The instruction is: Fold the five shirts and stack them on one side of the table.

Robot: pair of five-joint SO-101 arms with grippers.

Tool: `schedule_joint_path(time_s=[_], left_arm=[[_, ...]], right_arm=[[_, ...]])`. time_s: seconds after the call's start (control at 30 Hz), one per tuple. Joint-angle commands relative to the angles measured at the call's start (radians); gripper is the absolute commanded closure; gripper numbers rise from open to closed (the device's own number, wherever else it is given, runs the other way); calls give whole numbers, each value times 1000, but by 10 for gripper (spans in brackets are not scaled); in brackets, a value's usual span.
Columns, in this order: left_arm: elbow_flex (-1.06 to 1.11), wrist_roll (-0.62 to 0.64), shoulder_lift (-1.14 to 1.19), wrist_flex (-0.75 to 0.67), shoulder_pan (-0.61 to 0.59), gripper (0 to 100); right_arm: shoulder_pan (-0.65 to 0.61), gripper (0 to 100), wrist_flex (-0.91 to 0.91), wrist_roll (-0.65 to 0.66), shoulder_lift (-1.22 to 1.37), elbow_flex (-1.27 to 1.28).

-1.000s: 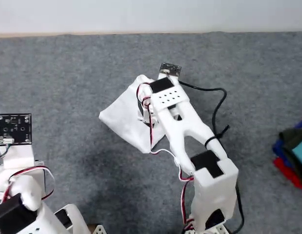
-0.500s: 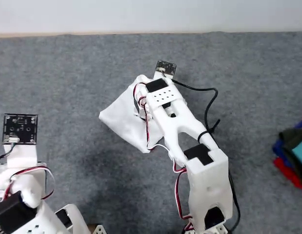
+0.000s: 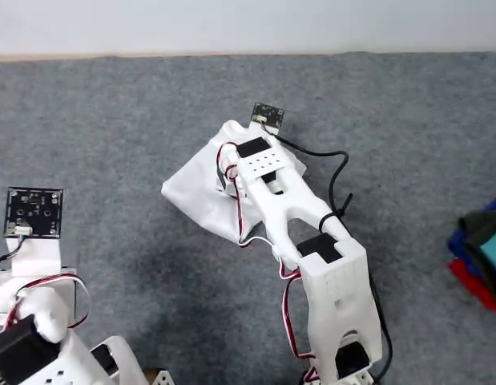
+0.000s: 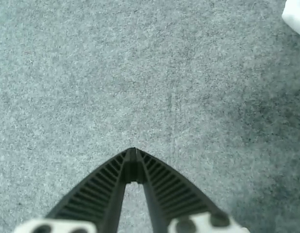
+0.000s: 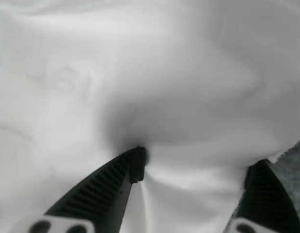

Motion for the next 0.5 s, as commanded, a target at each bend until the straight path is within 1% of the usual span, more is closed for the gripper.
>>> schedule_joint_path(time_s=[0.0,0.07,0.2,0.27,0.37,0.47], left_arm=[[-4,-9,-8,-9,-6,997],[-4,-9,-8,-9,-6,997],[-4,-9,-8,-9,-6,997],[-4,-9,-8,-9,-6,997],[-7,-9,-8,-9,-6,997],[-7,-9,-8,-9,-6,997]], right_arm=[[-5,668,-31,-9,10,-52],[-4,717,-28,-9,10,-52],[7,875,-27,-2,12,-51],[8,934,-28,3,12,-51],[10,988,-28,37,12,-51],[19,989,-25,38,12,-51]])
